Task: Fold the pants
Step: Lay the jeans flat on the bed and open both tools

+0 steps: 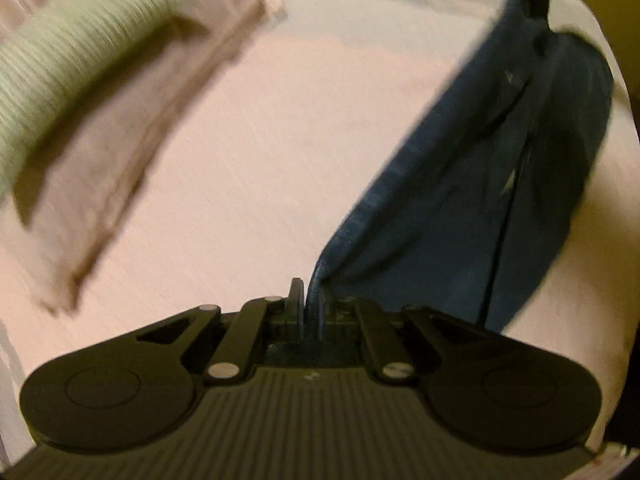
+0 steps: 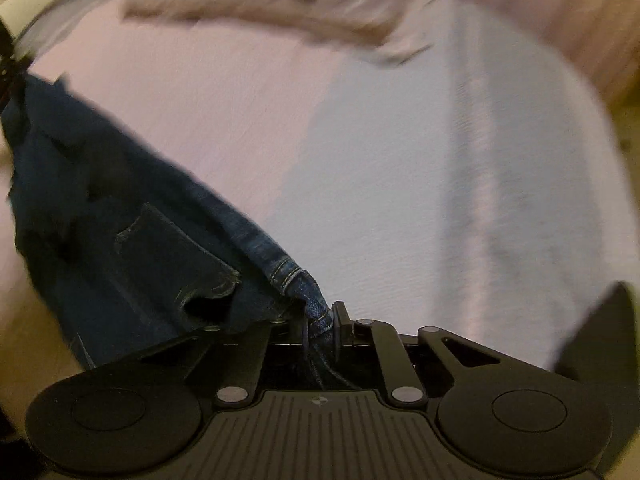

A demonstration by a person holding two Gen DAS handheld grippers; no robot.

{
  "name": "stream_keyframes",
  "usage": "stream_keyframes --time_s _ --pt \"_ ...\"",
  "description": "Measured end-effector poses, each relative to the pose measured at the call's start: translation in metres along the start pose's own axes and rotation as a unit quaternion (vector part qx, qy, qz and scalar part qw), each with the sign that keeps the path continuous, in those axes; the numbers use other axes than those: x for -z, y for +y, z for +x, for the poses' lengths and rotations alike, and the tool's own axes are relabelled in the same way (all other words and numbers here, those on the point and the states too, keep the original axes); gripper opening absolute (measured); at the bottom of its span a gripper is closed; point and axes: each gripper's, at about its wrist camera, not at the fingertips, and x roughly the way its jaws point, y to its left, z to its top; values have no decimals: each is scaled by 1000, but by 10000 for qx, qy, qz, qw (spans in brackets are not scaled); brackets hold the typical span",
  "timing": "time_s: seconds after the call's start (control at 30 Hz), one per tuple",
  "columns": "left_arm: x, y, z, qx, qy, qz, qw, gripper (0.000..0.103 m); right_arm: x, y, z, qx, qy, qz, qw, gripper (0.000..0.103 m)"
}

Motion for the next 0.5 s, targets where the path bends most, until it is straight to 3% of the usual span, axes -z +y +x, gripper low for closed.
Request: stream_keyframes --time_s 0.1,0.2,0.27,0.37,0.43,0.5 --pt "-47 19 9 -418 -258 158 9987 4 -20 -17 -11 472 -208 -48 9987 7" --pt "-88 37 46 -755 -243 153 9967 4 -36 -33 11 720 -189 -8 9972 7" --pt "-109 46 79 -1092 -149 126 9938 14 -42 -48 43 707 -63 114 9974 8" --pt "-119 60 115 -1431 -55 -243 9894 15 -34 -67 88 833 25 428 9956 15" --pt "-113 64 120 -1534 -98 -454 9871 15 -26 -67 104 920 7 574 9941 21" --pt "-100 59 117 -1525 -171 -583 9864 16 -20 -68 107 740 12 677 9950 27"
